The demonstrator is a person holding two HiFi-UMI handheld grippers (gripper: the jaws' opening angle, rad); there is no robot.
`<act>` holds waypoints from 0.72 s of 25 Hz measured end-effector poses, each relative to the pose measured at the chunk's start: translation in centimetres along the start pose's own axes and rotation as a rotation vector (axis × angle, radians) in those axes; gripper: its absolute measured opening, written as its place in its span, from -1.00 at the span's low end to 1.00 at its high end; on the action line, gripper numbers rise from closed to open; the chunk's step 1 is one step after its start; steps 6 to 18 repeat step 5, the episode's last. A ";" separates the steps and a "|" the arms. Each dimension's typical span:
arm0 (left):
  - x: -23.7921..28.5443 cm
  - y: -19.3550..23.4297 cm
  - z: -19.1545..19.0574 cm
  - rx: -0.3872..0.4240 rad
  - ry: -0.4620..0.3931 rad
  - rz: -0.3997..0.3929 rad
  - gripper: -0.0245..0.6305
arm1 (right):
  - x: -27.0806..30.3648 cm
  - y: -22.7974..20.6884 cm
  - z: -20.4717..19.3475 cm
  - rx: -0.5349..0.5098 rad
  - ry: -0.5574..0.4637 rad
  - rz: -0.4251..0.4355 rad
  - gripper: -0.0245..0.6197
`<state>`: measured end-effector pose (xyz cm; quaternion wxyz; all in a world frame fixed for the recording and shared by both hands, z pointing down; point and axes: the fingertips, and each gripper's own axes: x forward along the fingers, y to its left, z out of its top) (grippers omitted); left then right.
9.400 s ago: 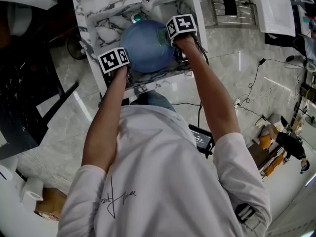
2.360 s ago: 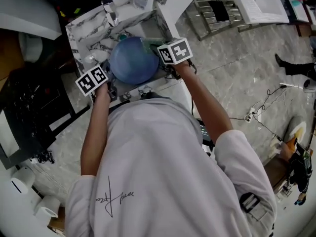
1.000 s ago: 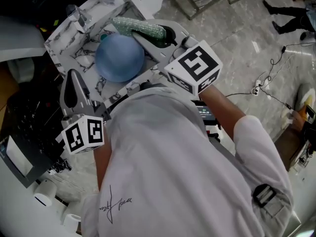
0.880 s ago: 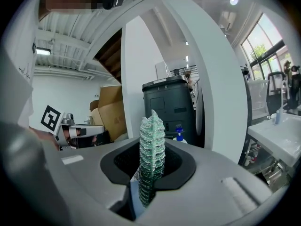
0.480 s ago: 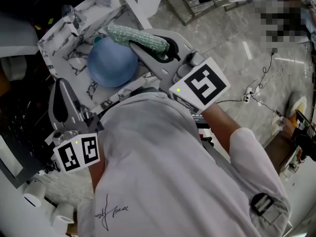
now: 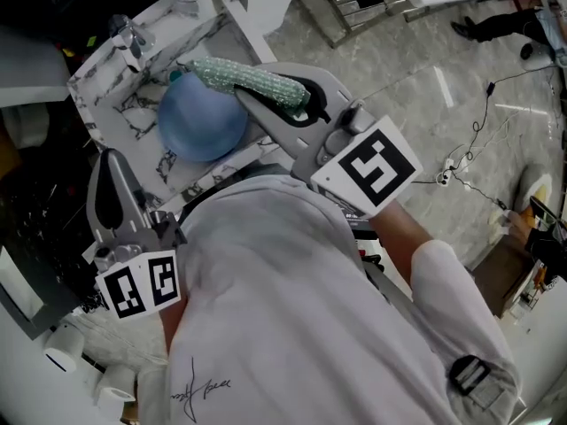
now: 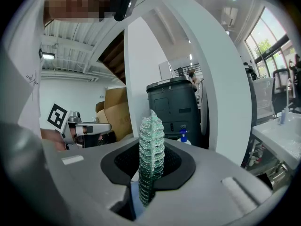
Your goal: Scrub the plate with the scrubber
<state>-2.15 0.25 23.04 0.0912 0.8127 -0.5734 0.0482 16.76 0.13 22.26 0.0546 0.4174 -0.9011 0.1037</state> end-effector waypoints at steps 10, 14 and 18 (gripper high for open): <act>-0.1 0.5 0.4 0.007 0.006 -0.005 -0.77 | 0.0 0.8 -0.4 0.041 0.033 0.001 -0.75; -0.1 0.5 0.4 0.007 0.006 -0.005 -0.77 | 0.0 0.8 -0.4 0.041 0.033 0.001 -0.75; -0.1 0.5 0.4 0.007 0.006 -0.005 -0.77 | 0.0 0.8 -0.4 0.041 0.033 0.001 -0.75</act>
